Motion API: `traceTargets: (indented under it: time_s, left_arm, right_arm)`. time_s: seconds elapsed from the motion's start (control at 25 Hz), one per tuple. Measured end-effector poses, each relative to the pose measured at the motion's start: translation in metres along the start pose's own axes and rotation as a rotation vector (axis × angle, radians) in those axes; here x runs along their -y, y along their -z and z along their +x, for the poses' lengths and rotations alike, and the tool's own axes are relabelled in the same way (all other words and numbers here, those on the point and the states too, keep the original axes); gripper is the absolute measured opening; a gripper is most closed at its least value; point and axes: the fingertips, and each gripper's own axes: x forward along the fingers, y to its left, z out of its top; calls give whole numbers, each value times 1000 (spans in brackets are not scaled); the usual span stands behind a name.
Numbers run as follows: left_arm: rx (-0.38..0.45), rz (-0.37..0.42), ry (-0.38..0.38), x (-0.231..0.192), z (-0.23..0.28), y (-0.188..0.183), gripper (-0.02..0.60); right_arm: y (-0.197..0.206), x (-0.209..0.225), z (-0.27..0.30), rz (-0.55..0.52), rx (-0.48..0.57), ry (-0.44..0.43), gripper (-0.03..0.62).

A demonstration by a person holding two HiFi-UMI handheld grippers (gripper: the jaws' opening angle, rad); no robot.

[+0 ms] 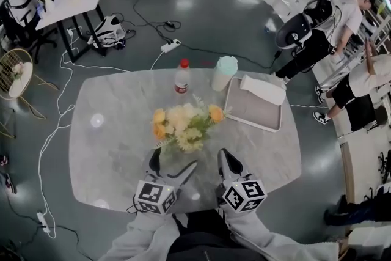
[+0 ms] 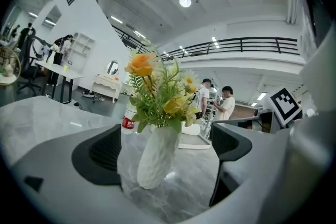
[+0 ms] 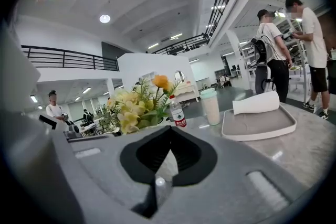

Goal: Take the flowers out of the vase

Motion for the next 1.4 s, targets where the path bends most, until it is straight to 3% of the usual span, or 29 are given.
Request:
traceTargets:
  time_s: [0.16,0.36,0.92,1.4]
  left_arm:
    - [31,19,15,-3,16,-3,560]
    - [65,19,51,-3,34,-7,578]
    - [127,95,162,3,68,-32,577]
    - [154,104,169,7,69,-46,574]
  right_arm:
    - [3,8,-5,-9,-22,19,0]
    - [15,18,-10,-7,-61,49,0]
    - [43,28,-1,2,-129,61,0]
    - [43,26,3,2,-134,53,0]
